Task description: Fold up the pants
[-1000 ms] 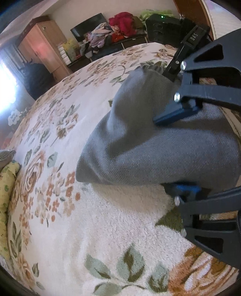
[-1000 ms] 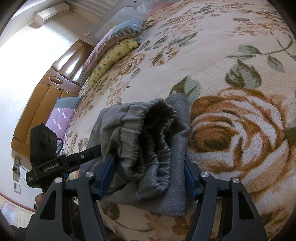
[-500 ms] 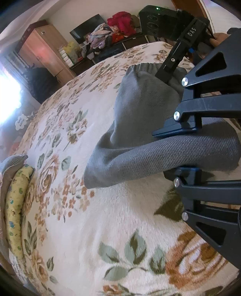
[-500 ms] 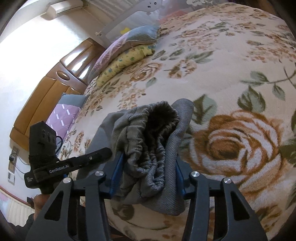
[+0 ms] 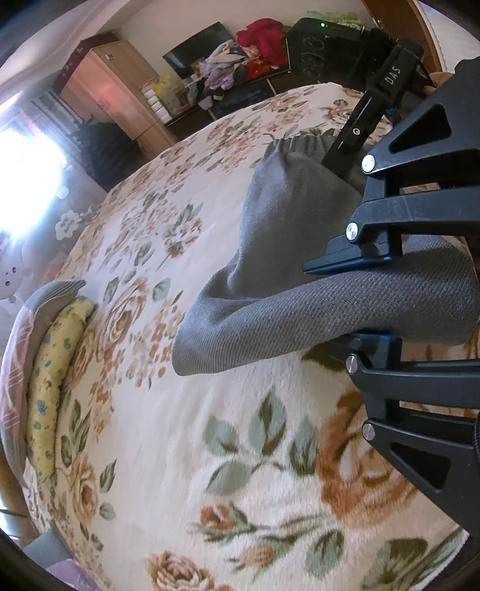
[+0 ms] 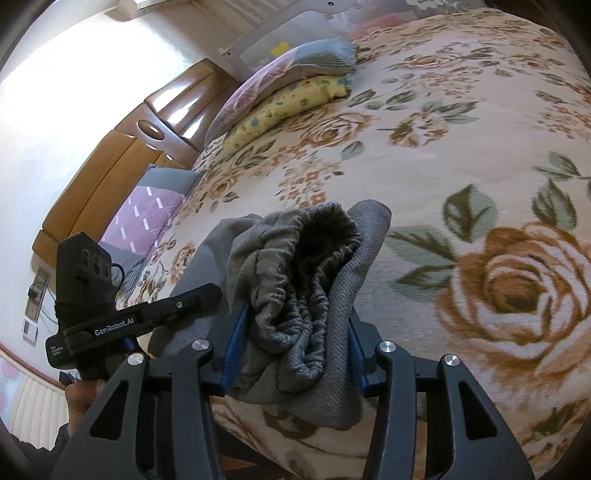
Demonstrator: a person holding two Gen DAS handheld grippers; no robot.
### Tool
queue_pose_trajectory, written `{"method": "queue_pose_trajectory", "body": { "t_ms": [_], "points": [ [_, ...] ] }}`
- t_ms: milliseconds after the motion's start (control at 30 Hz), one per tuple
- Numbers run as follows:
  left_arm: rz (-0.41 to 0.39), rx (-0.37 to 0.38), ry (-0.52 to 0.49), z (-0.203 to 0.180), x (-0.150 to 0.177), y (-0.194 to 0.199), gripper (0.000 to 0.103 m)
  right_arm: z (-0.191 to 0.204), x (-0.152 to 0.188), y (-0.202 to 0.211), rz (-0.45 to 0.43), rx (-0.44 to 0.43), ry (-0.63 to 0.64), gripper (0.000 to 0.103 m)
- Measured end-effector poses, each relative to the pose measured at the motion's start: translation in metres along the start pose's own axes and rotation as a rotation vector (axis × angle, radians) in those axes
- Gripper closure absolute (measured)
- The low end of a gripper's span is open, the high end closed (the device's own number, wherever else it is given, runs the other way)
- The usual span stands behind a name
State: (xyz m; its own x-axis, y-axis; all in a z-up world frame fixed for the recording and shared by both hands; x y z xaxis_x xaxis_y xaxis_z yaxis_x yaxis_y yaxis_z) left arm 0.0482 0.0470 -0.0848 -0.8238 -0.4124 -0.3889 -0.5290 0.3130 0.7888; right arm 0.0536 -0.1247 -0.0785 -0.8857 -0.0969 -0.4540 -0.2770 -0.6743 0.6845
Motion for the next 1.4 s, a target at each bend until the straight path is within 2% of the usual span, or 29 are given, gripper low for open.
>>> {"method": "queue_pose_trajectory", "body": {
  "t_ms": [367,967,1400],
  "points": [
    [-0.055,-0.048,-0.005,0.014,-0.010,0.018,0.078,0.022,-0.008,-0.020,0.017,-0.026,0.038,0.054],
    [-0.097,-0.083,0.052,0.053,-0.028,0.032,0.078,0.052,-0.029,-0.059,0.049,-0.041,0.091,0.054],
    [-0.124,-0.111,0.066,0.082,-0.064,0.029,0.078,0.067,-0.062,-0.097,0.055,-0.052,0.128,0.054]
  ]
}}
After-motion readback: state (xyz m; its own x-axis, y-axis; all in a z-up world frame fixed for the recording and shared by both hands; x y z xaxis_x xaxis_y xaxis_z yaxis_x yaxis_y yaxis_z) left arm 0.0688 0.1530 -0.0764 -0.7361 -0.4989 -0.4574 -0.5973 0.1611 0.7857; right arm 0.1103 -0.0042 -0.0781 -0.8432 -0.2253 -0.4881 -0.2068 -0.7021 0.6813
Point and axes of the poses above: each gripper's, at about its wrist camera, not at the fingertips, and y roughly against the way its jaws point, z to its left, x to its underside, the point moved 8 cm from there along -y, roughly the way its jaws point, and after that the axes turned 5 degrees about z, right-handed, at the moved point
